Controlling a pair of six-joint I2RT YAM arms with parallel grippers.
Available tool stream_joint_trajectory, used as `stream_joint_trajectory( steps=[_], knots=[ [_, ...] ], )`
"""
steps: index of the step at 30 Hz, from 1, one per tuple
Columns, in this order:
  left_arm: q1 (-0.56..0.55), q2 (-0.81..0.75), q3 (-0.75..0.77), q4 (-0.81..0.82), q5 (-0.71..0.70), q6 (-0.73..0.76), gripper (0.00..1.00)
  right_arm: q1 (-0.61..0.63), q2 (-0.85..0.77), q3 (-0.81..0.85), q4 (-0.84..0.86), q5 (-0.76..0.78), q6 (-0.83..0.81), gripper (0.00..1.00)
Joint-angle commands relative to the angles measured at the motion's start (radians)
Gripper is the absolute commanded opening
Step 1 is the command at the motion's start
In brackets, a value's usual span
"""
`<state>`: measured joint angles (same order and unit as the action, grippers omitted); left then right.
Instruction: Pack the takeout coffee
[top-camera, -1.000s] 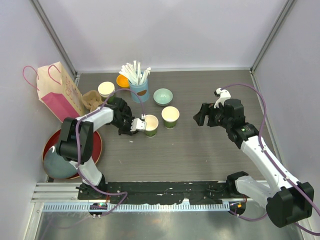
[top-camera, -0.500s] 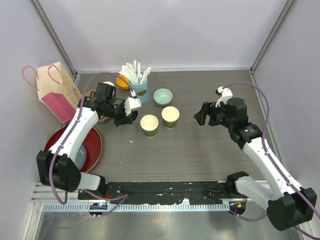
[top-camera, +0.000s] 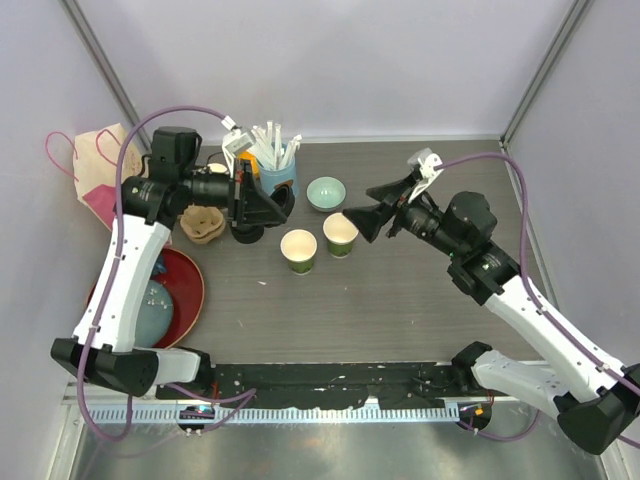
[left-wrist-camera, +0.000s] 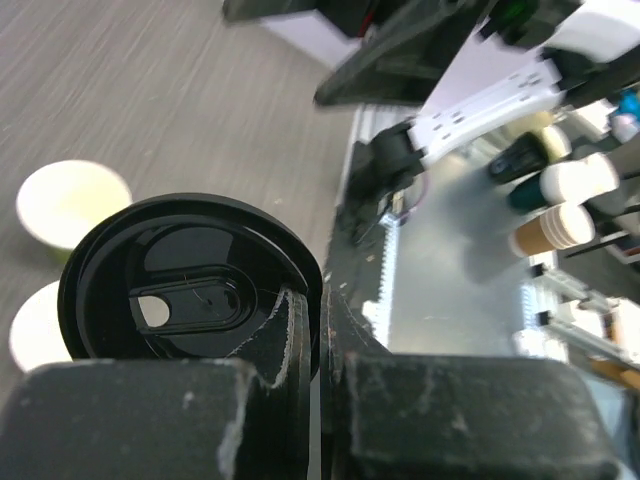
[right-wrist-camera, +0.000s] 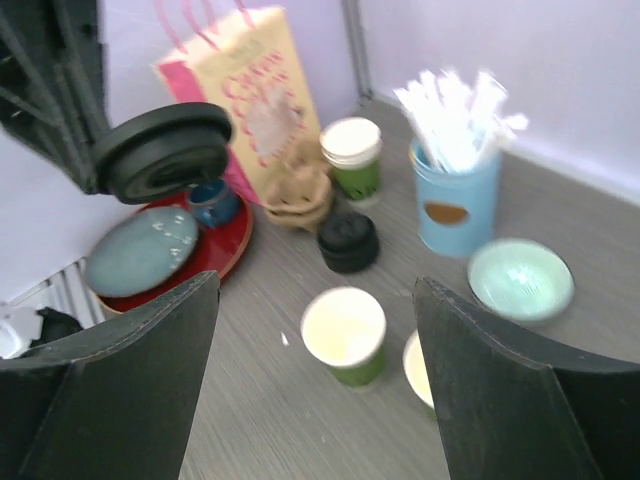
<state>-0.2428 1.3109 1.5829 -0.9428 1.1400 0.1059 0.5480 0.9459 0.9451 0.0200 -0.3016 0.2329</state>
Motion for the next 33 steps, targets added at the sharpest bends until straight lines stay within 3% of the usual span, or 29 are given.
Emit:
stream_joint_trajectory(
  steps=[1, 5, 11, 15, 17, 23, 33],
  knots=[
    [-0.004, -0.035, 0.094, 0.024, 0.207, -0.215, 0.00, 0.108, 0.007, 0.020, 0.230, -0.010, -0.064, 0.83],
    [-0.039, -0.036, 0.118, 0.010, 0.239, -0.249, 0.00, 0.147, 0.019, -0.045, 0.417, -0.034, -0.028, 0.80],
    [-0.076, -0.042, 0.132, 0.039, 0.227, -0.276, 0.00, 0.168, 0.109, -0.091, 0.691, -0.086, 0.215, 0.71],
    [-0.076, -0.039, 0.143, 0.044, 0.248, -0.265, 0.00, 0.205, 0.165, -0.089, 0.722, -0.074, 0.256, 0.65],
    [-0.076, -0.039, 0.155, 0.027, 0.245, -0.243, 0.00, 0.205, 0.201, -0.094, 0.780, -0.073, 0.386, 0.58],
    [-0.079, -0.045, 0.193, 0.003, 0.245, -0.198, 0.00, 0.246, 0.284, -0.160, 1.076, -0.102, 0.649, 0.55],
    [-0.090, -0.055, 0.189, -0.010, 0.248, -0.178, 0.00, 0.279, 0.361, -0.121, 1.160, -0.099, 0.661, 0.50]
  ],
)
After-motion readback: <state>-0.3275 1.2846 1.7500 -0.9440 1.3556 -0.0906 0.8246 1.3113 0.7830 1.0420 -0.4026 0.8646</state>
